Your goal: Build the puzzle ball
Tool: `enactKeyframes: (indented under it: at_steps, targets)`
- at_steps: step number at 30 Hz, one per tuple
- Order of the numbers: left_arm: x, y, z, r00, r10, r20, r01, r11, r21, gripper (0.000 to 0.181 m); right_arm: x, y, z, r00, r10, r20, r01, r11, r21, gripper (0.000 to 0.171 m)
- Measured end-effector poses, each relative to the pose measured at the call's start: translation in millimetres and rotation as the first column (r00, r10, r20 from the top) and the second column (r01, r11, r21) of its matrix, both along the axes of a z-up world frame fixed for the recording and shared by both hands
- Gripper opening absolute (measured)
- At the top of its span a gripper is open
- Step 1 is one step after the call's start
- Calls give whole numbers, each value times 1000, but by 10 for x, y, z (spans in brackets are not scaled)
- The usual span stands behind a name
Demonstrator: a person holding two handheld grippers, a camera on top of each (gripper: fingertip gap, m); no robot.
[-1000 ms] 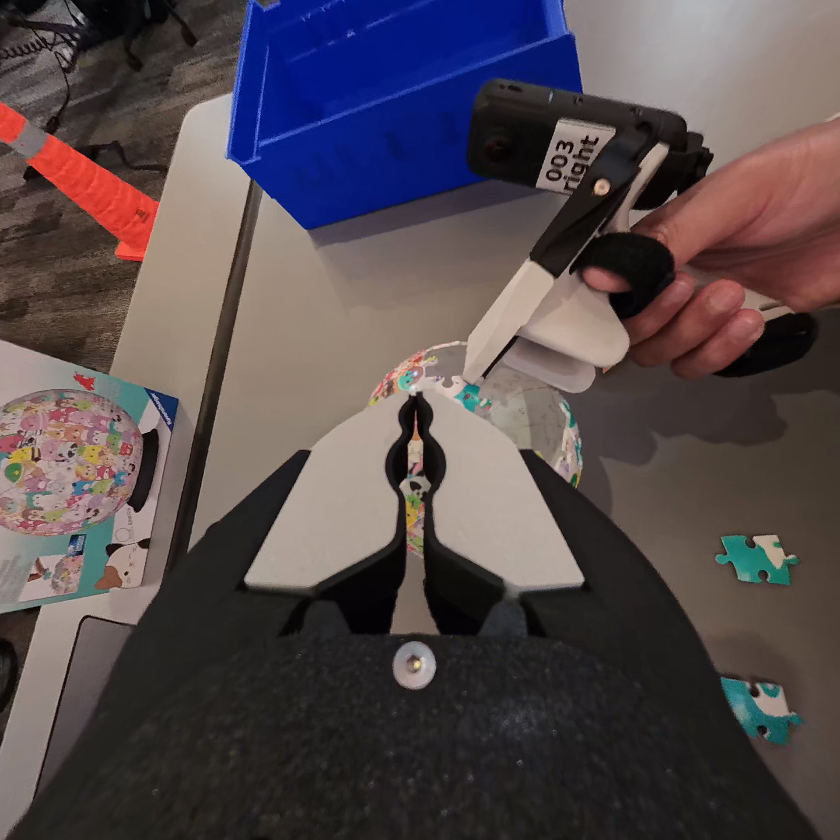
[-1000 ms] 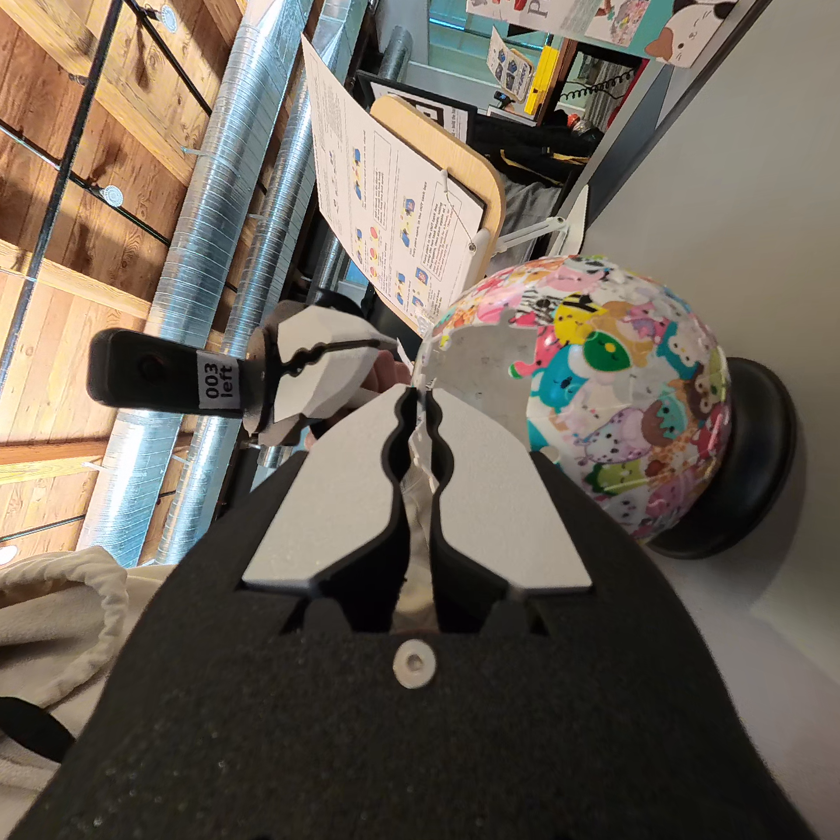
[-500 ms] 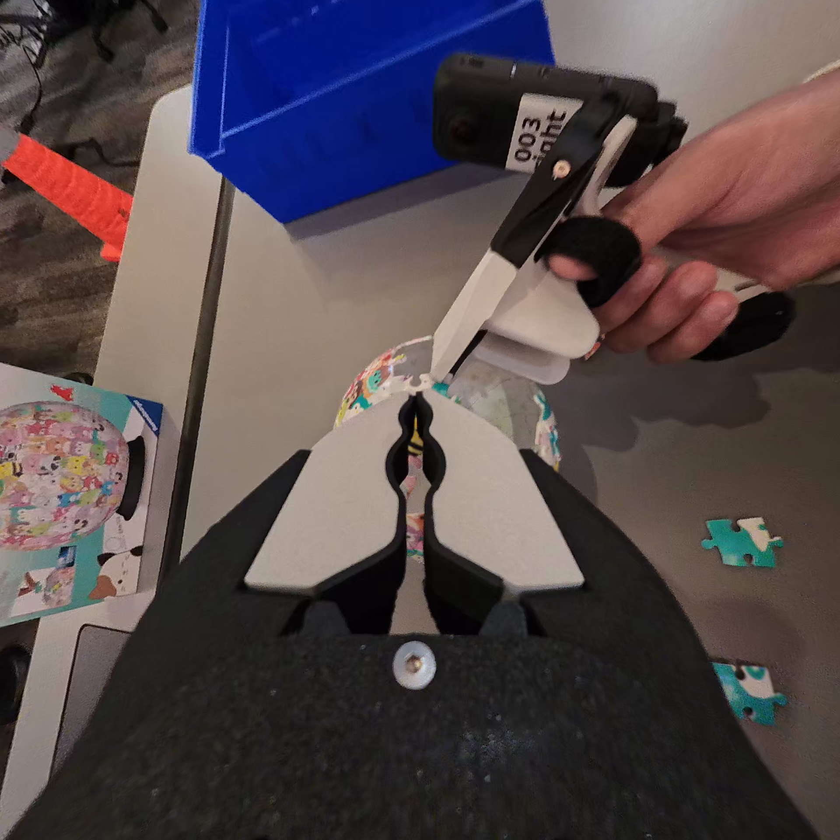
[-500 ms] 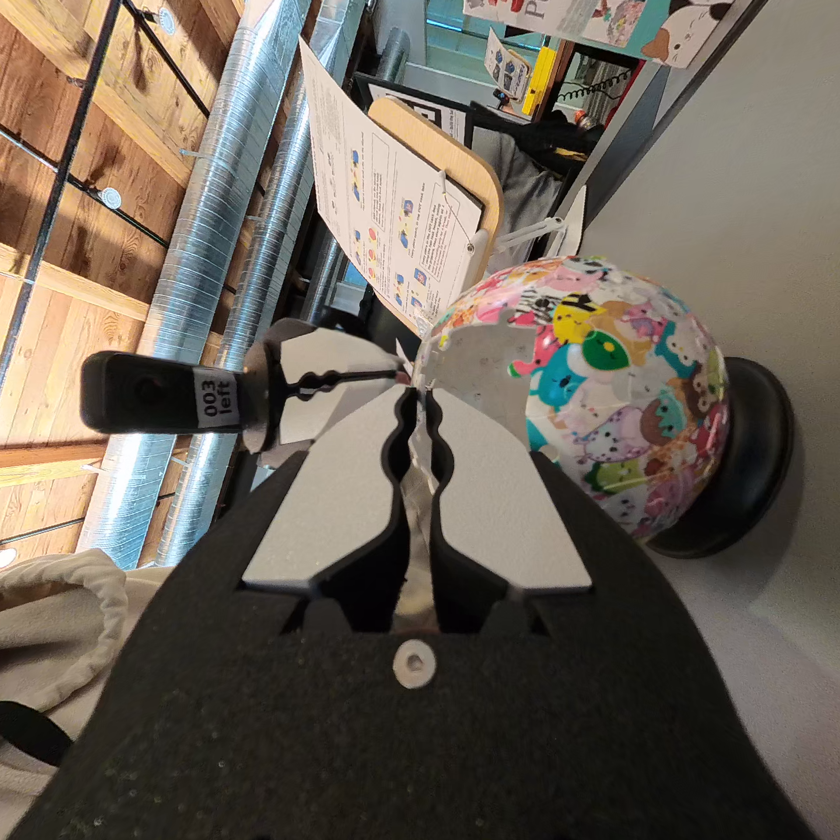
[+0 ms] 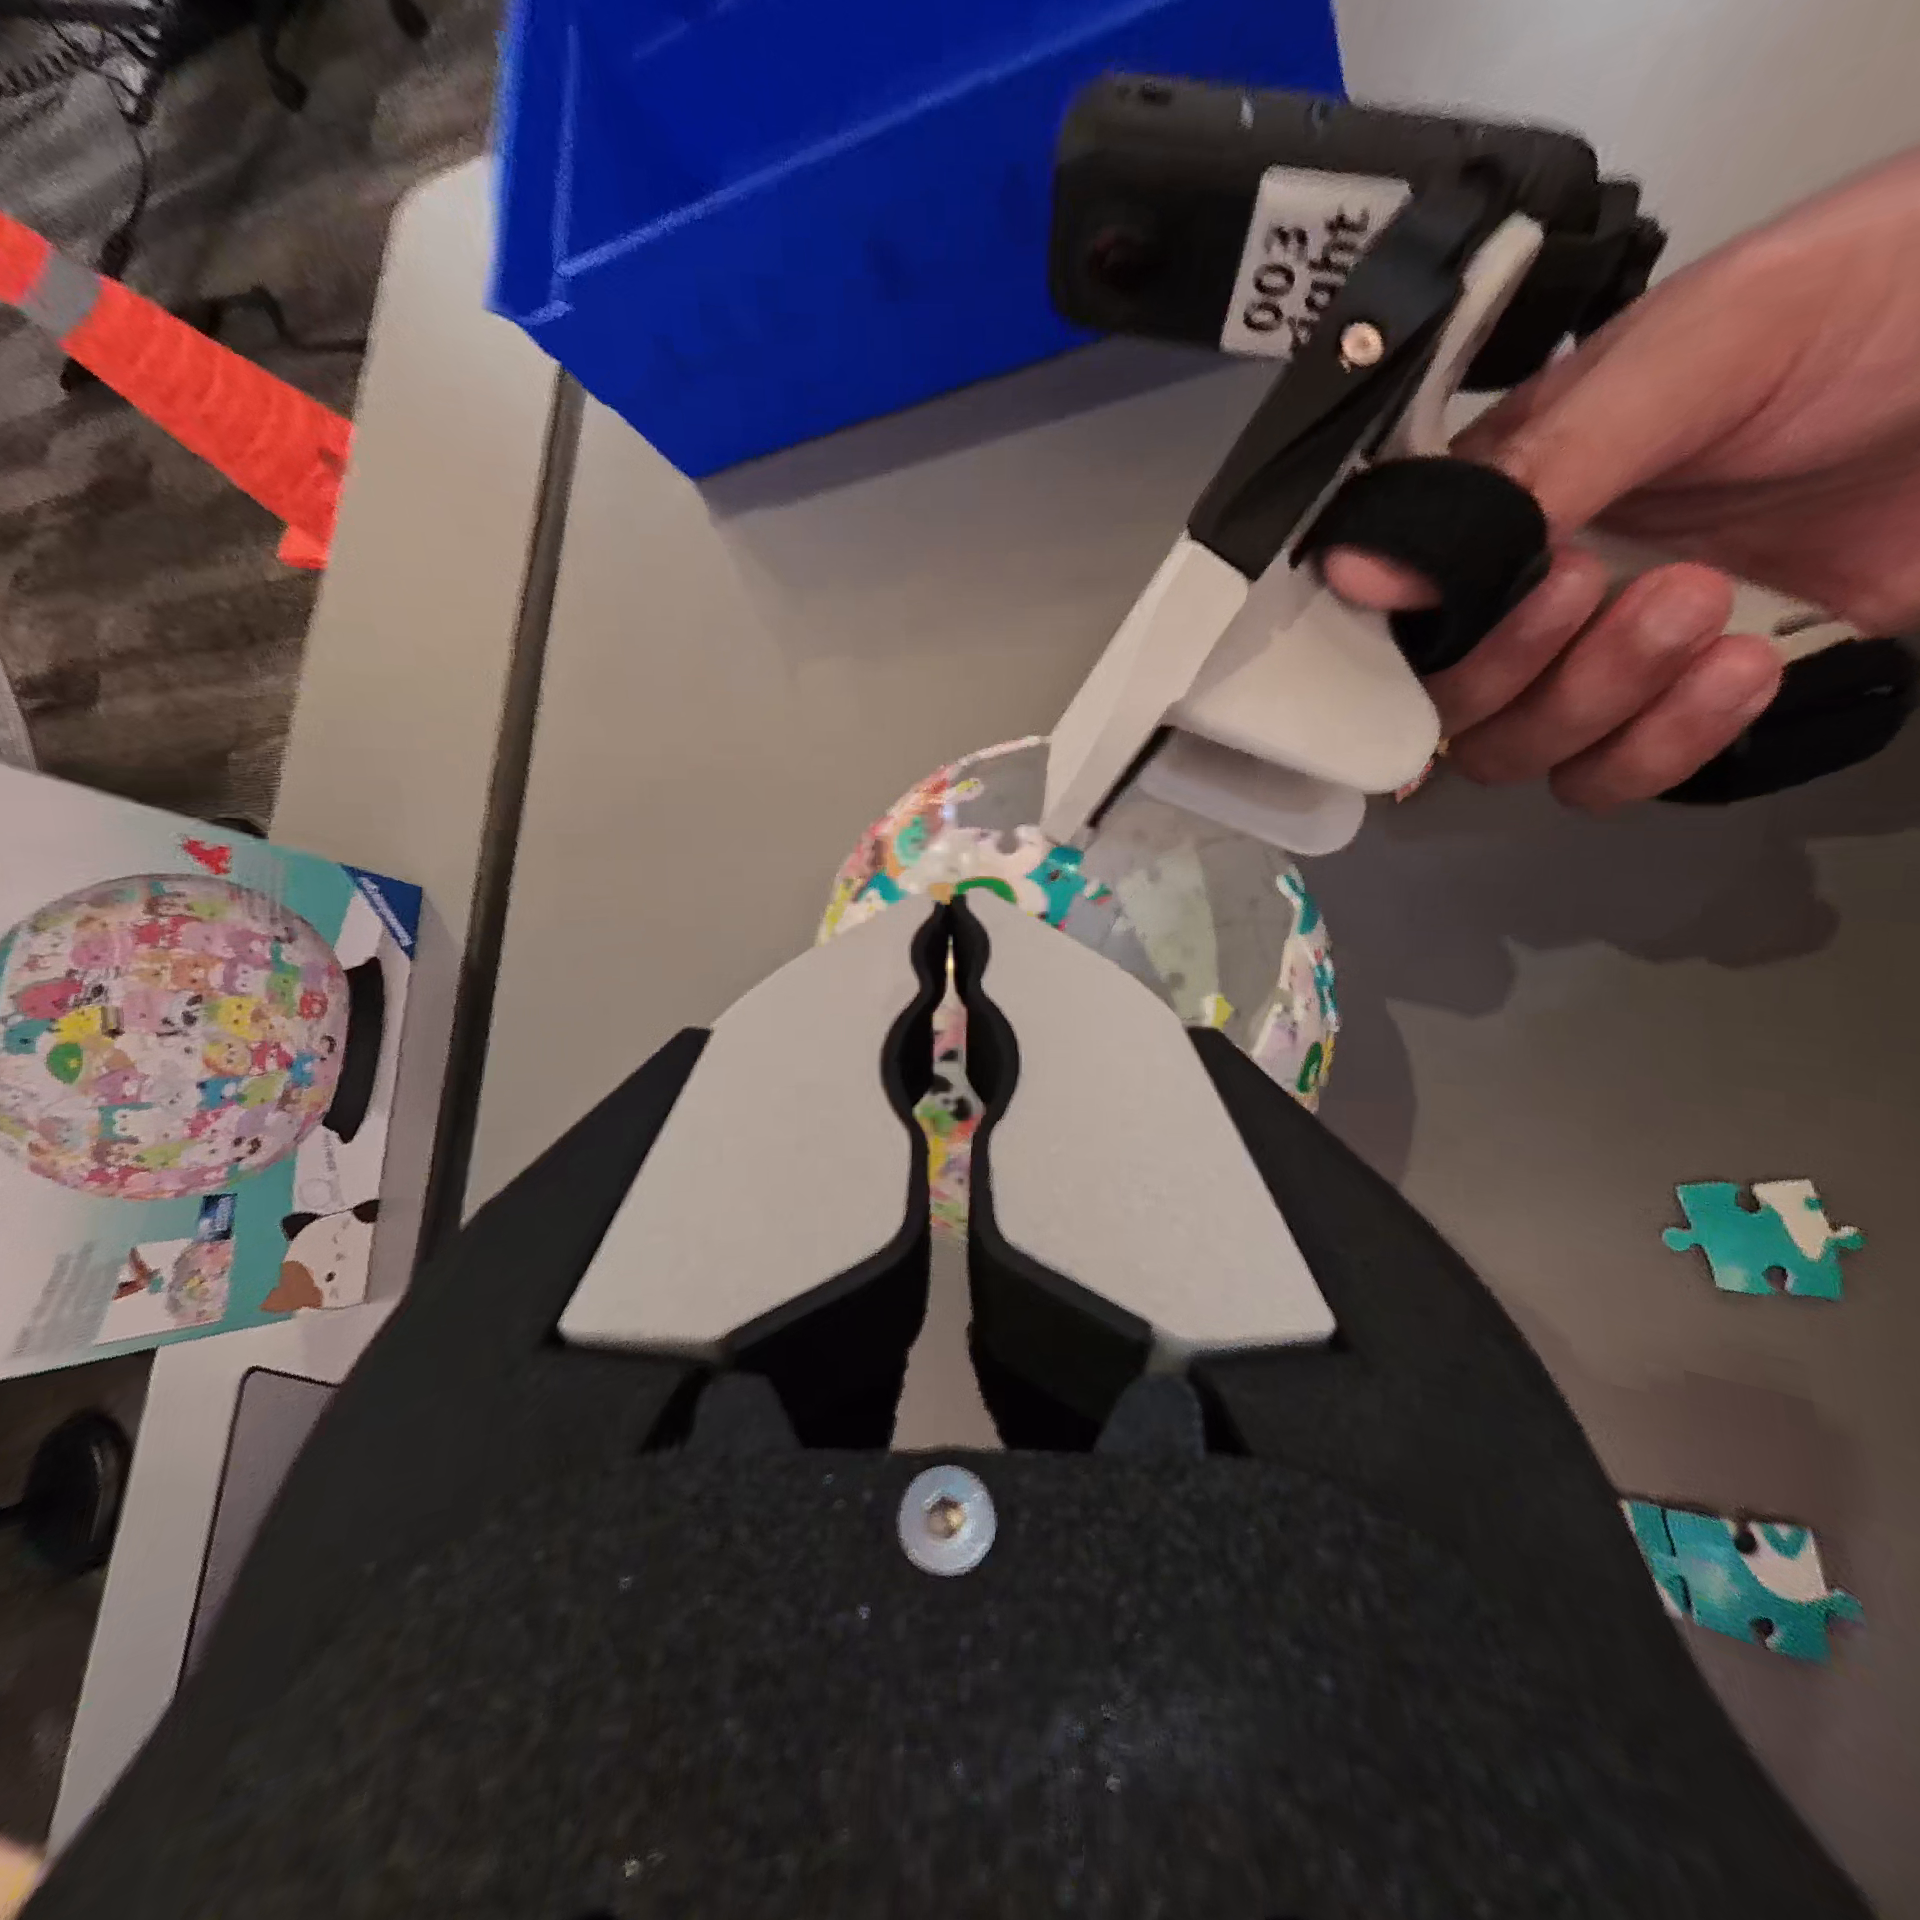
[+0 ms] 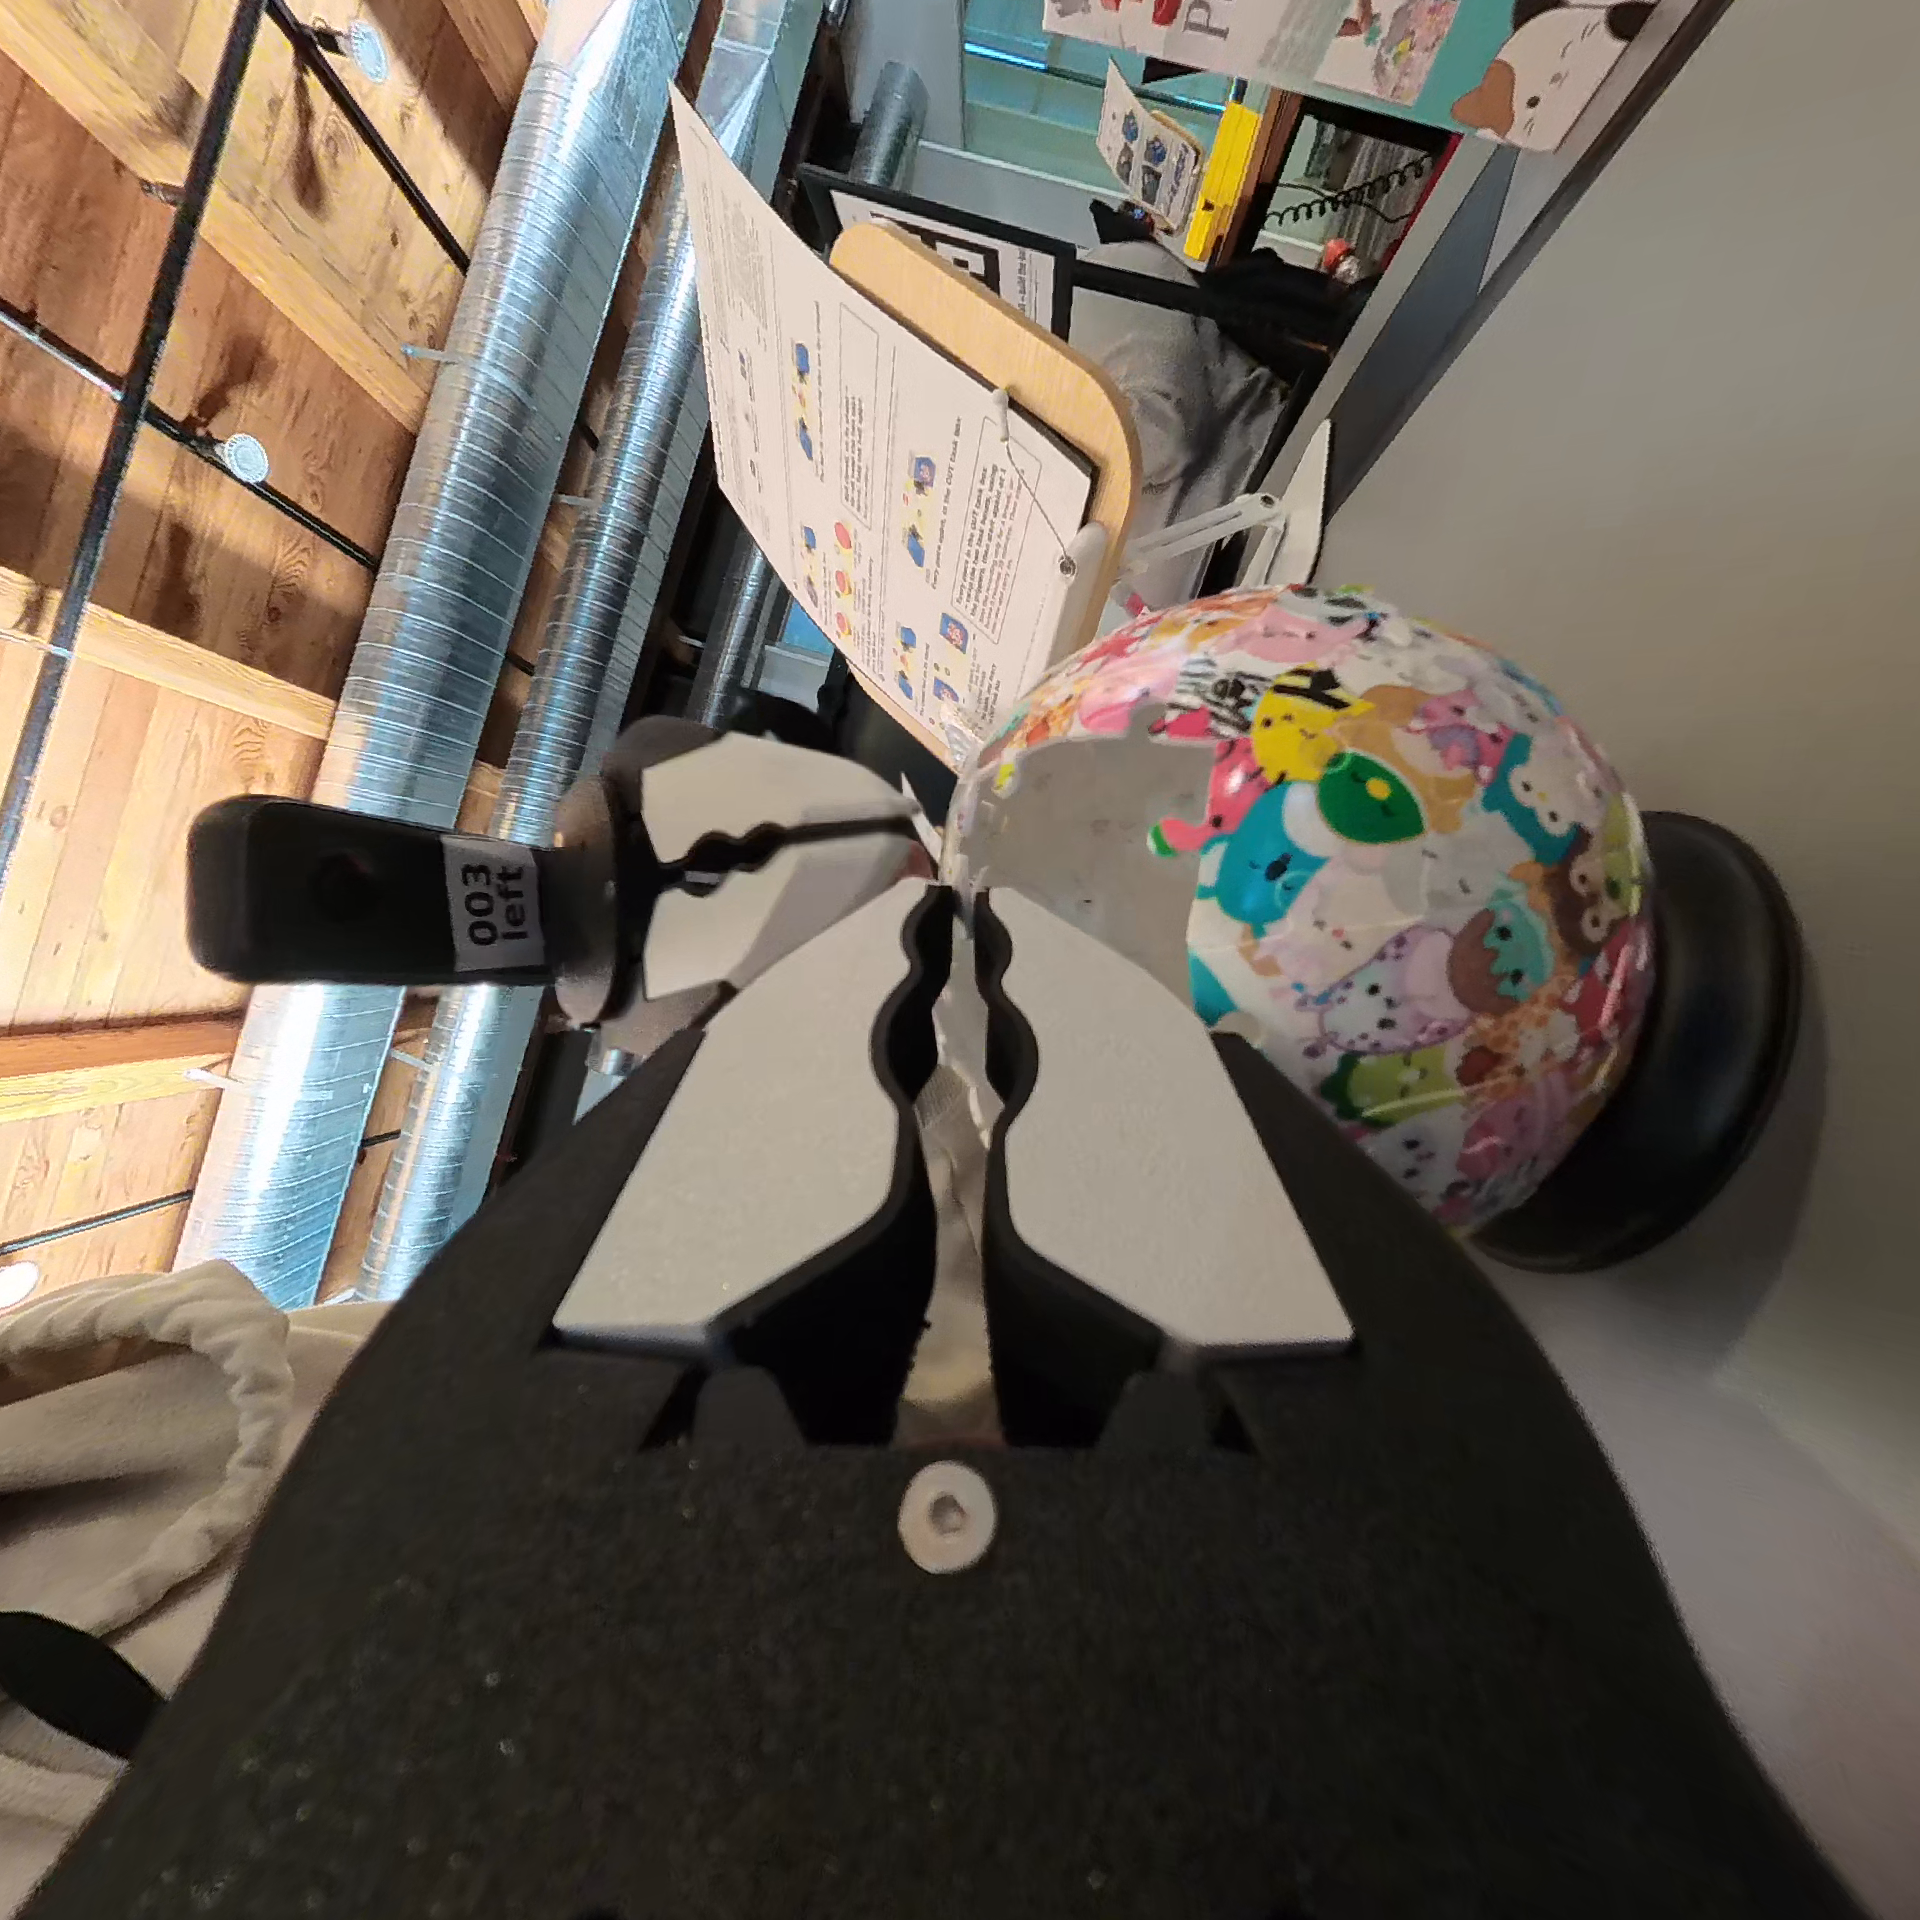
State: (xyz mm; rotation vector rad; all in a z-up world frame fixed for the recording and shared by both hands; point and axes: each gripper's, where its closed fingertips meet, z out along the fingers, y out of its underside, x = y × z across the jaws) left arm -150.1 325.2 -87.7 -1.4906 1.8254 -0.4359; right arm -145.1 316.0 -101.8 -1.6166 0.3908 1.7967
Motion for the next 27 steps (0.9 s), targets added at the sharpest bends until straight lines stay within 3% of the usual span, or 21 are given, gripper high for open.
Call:
enactKeyframes:
  at_steps: [3, 7, 14, 19, 27]
  targets:
    - [9, 73, 113, 998, 30, 51, -29, 999, -23, 0, 3, 0, 0, 1000, 3, -6, -4, 1000, -8, 4]
    - [17, 77, -89, 999, 5, -32, -5, 1000, 11, 0, 1, 1, -9, 1000, 4, -5, -4, 1000, -15, 4]
    - [20, 99, 42, 999, 31, 13, -31, 999, 16, 0, 3, 1, -7, 1000, 9, -25, -10, 1000, -21, 4]
    - [42, 68, -89, 999, 12, -40, -12, 1000, 14, 0, 2, 1, -18, 1000, 10, -6, -11, 1000, -24, 4]
    - [-89, 170, 239, 993, 100, 69, -102, 994, 27, 0, 44, -5, -34, 999, -3, 47, 3, 1000, -19, 14]
